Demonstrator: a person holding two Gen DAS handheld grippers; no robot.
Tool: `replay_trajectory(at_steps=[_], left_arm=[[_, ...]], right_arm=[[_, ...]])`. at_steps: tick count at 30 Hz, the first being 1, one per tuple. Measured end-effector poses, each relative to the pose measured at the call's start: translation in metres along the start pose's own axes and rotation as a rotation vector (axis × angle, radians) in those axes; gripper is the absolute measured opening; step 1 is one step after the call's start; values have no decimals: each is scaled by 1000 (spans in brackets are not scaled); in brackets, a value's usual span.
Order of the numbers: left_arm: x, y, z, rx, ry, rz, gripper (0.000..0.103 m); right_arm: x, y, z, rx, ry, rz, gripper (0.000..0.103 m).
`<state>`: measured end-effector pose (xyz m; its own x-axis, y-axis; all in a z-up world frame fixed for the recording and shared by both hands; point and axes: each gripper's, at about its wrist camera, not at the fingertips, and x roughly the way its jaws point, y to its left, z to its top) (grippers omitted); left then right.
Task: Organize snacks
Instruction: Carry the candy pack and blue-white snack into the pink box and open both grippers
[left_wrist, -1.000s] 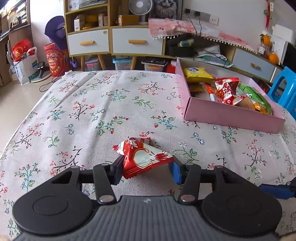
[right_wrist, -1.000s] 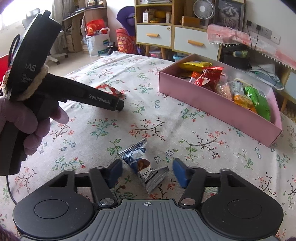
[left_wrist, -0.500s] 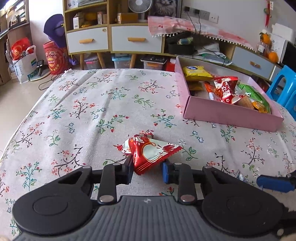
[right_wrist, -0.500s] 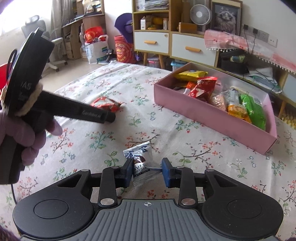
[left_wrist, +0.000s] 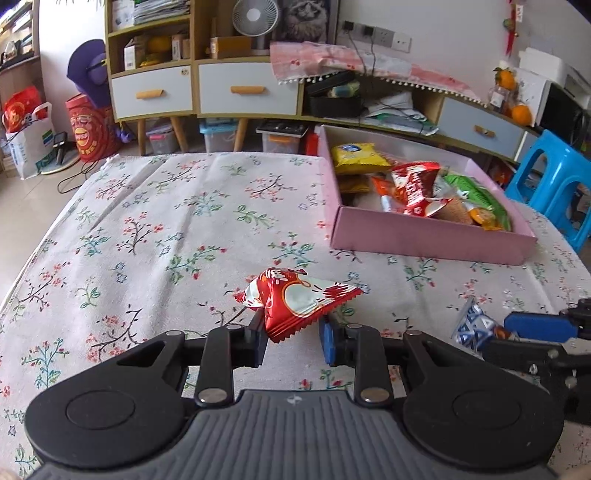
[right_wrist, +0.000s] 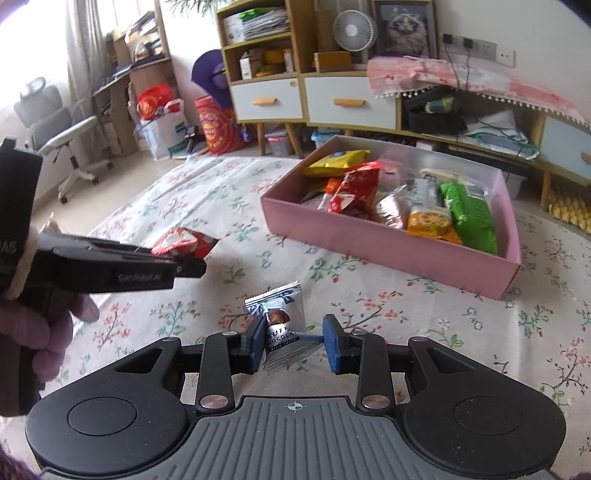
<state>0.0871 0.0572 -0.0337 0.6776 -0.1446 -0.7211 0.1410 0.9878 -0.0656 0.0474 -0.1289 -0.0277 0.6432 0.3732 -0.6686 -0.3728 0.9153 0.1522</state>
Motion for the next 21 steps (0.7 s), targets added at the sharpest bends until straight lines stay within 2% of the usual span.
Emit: replay_trajectory(at_steps=[12, 17, 21], left_arm=[[-9, -20, 12, 47, -68, -71, 26], [-8, -35, 23, 109, -103, -96, 26], [3, -43, 39, 162, -134, -121, 26]], right_arm=[[-13, -34, 20, 126, -73, -35, 31], [-13, -62, 36, 217, -102, -44, 31], [-8, -93, 49, 343, -138, -41, 31]])
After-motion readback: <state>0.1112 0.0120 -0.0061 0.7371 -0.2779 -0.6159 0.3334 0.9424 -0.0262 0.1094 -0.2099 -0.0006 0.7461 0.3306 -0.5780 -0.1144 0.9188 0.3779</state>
